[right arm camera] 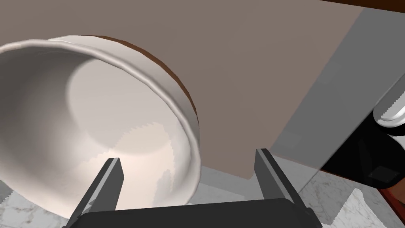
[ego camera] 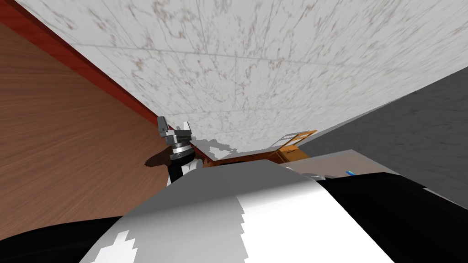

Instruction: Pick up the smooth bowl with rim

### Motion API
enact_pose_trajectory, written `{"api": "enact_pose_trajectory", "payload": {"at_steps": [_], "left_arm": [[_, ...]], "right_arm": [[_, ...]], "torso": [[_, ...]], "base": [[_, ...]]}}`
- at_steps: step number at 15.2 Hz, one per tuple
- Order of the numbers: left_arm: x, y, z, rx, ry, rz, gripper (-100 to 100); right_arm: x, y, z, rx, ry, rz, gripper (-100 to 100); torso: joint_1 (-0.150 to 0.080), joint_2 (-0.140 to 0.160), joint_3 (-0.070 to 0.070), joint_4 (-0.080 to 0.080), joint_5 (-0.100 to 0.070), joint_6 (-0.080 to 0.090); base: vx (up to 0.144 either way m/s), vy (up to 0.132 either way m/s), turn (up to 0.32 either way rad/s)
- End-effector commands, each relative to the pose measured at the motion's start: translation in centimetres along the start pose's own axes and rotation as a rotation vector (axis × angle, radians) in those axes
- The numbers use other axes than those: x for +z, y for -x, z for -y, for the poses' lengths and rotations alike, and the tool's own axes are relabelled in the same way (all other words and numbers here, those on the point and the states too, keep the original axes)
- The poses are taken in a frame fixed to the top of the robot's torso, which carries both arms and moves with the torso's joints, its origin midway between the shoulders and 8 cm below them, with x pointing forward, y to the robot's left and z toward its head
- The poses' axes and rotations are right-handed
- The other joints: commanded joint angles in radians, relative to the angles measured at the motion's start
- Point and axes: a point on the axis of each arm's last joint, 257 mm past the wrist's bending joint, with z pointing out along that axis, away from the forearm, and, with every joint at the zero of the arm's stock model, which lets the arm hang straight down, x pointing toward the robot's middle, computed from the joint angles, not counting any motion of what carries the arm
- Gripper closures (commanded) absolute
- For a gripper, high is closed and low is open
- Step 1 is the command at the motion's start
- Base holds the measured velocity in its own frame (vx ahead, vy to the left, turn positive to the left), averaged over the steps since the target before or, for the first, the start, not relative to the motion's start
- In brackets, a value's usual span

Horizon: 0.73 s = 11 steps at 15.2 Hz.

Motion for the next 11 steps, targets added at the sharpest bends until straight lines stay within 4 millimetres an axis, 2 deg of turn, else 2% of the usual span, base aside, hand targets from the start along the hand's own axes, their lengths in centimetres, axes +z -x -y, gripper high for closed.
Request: {"api": "enact_pose_trajectory", "payload": {"at_steps": [1,5,6,7,11], "left_arm": [[0.0,0.0,0.0,0.0,0.0,0.0,0],[0.0,0.0,0.0,0.0,0.0,0.0,0],[0.0,0.0,0.0,0.0,0.0,0.0,0],[0.0,0.0,0.0,0.0,0.0,0.0,0],[0.0,0.0,0.0,0.0,0.0,0.0,0]], "right_arm": [[0.9,0.1,-1.2,0.008,0.001,-0.001,-100],[2.2,0.3,-3.1,0.02,0.002,-0.004,-100],[1.8,0.1,-2.4,0.018,0.002,-0.003,-100],[1.9,0.1,-2.6,0.017,0.002,-0.004,100],[1.9,-0.3,-3.0,0.009,0.01,-0.009,100]], "torso": [[0.0,0.0,0.0,0.0,0.0,0.0],[-0.006,0.0,0.0,0.0,-0.002,0.0],[-0.007,0.0,0.0,0.0,-0.002,0.0],[-0.006,0.0,0.0,0.0,-0.001,0.0],[-0.002,0.001,0.002,0.004,-0.001,0.001]], "base": [[-0.002,-0.031,0.033],[-0.008,-0.087,0.062],[0.0,-0.061,0.026],[-0.001,-0.022,0.005],[-0.002,-0.004,0.004]]}}
